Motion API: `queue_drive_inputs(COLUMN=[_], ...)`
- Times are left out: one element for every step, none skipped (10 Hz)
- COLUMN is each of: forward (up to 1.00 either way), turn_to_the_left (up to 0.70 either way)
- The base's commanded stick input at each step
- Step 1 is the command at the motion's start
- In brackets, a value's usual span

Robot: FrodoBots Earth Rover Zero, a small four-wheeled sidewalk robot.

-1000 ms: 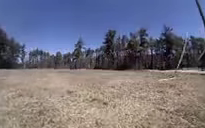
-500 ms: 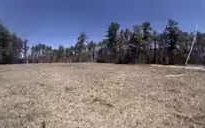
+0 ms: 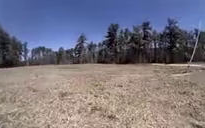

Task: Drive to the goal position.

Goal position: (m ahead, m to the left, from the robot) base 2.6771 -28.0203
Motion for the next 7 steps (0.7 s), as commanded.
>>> queue_drive_inputs(forward=[0.7, 0.7, 0.7, 0.7, 0.7, 0.7, 0.7], turn_to_the_left=[0.0, 0.0, 0.0, 0.0, 0.0, 0.0, -0.3])
